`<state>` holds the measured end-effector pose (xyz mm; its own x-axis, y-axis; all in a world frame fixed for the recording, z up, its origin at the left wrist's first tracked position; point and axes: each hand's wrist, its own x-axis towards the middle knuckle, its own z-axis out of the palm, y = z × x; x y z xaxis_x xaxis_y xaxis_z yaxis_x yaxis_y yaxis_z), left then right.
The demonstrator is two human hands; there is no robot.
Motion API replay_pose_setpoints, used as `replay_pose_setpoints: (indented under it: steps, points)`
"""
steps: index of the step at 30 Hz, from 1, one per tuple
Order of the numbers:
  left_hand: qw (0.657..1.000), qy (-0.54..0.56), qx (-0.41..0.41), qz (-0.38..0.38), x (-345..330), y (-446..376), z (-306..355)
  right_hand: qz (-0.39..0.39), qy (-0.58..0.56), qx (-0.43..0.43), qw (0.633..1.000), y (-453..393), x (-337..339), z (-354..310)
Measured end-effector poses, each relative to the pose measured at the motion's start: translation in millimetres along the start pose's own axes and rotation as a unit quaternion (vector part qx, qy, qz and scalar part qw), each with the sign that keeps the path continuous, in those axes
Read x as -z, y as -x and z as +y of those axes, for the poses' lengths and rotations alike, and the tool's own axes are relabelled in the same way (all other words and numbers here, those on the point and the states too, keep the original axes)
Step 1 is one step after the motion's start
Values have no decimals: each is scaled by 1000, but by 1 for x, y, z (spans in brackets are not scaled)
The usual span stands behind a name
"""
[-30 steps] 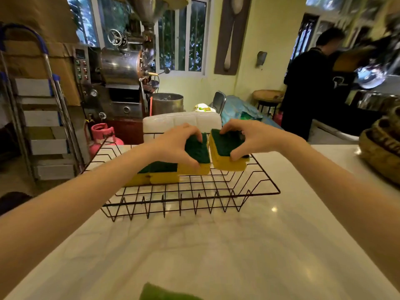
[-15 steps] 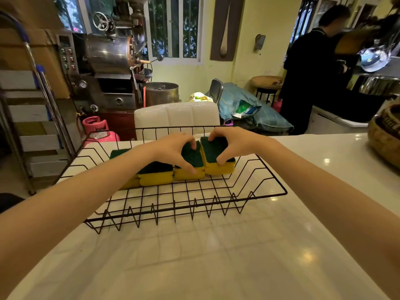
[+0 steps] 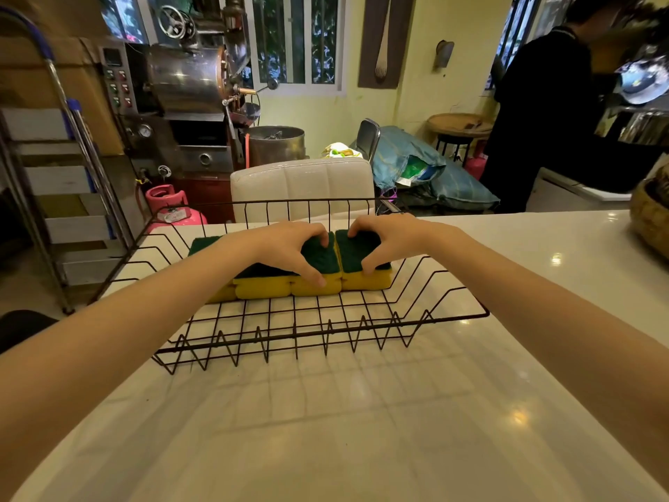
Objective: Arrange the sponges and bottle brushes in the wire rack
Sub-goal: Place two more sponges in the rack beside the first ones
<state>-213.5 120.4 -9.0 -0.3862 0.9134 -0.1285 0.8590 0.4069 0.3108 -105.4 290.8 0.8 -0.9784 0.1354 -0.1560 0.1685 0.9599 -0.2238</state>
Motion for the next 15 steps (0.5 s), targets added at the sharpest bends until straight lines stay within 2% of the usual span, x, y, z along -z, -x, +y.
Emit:
replay_pose_setpoints:
  steps: [9,13,15]
  points:
    - [1000,-26,13,9,-9,3,9,-44,31,-21,998,0,4,-5]
    - [996,-90,23,-2,-7,8,10,-18,160,-6,987,-1,0,-8]
    - [997,-65,29,-22,-2,17,16,4,130,1,991,5,-1,-8]
